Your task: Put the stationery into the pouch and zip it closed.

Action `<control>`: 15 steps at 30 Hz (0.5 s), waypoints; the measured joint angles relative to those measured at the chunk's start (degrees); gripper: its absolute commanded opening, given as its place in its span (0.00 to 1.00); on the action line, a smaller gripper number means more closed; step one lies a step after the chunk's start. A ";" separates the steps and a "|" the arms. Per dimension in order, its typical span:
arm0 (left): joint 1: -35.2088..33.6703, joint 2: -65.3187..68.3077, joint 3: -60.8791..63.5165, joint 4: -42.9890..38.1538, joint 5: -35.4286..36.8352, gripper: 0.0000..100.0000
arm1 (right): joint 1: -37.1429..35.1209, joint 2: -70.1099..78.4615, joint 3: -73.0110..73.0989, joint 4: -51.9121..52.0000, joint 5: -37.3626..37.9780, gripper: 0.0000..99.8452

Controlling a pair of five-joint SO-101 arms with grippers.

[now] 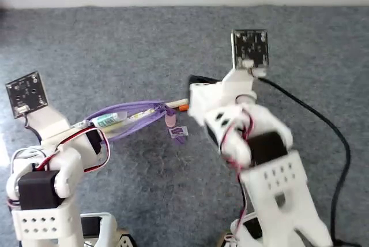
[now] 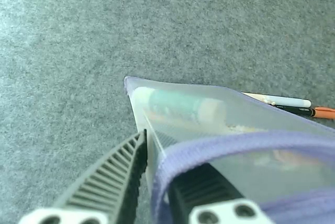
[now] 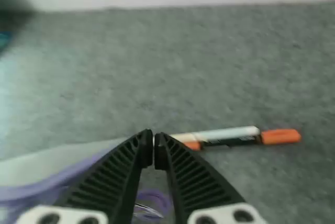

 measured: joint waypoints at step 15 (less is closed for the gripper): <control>0.00 0.00 0.00 0.00 0.00 0.01 | 5.27 29.98 -14.51 13.10 33.23 0.01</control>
